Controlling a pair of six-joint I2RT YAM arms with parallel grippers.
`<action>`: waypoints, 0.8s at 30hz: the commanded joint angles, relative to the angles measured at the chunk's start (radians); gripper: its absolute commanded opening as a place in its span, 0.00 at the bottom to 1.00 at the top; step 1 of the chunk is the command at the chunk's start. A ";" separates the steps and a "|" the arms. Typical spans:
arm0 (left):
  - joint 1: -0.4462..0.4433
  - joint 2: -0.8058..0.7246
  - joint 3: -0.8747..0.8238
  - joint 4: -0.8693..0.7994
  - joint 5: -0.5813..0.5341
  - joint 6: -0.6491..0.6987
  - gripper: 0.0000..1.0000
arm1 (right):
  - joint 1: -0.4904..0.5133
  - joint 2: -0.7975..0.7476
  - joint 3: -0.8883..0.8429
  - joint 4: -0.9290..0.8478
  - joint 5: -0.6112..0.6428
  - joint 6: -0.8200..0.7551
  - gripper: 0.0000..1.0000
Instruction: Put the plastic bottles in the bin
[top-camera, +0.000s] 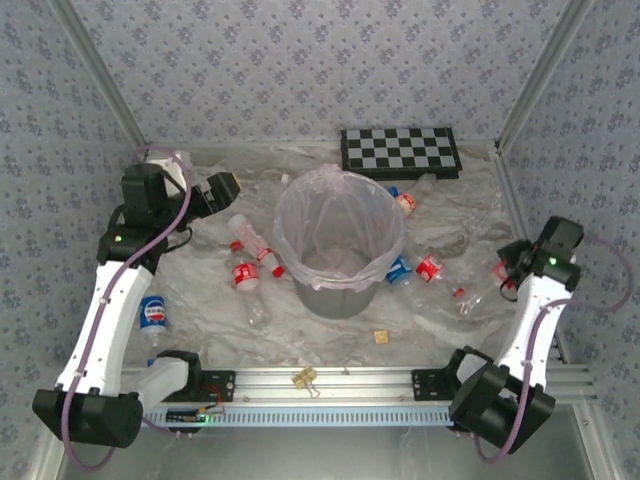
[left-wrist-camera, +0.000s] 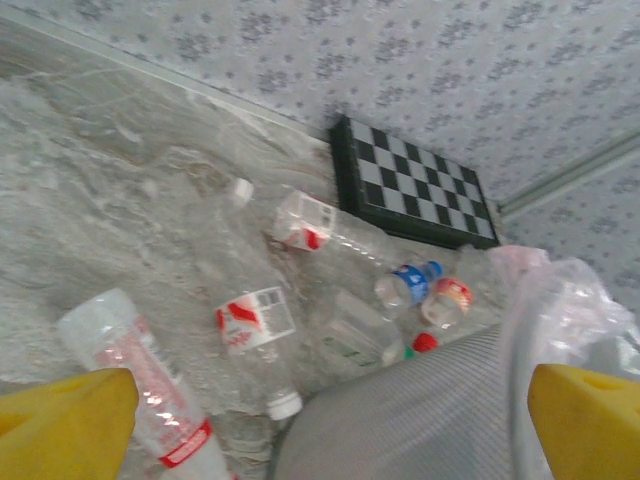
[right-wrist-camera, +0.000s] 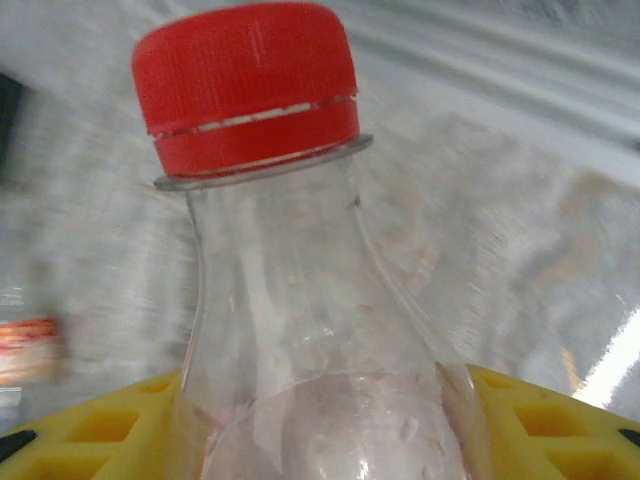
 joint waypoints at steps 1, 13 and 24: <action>-0.068 0.001 0.062 0.042 0.126 -0.025 1.00 | 0.035 0.004 0.225 -0.079 -0.089 -0.003 0.53; -0.365 0.054 0.120 -0.073 -0.126 0.068 0.95 | 0.471 0.177 0.783 0.032 -0.355 0.022 0.51; -0.463 0.147 0.090 -0.029 -0.182 0.024 0.78 | 0.962 0.443 0.945 -0.046 -0.190 -0.212 0.51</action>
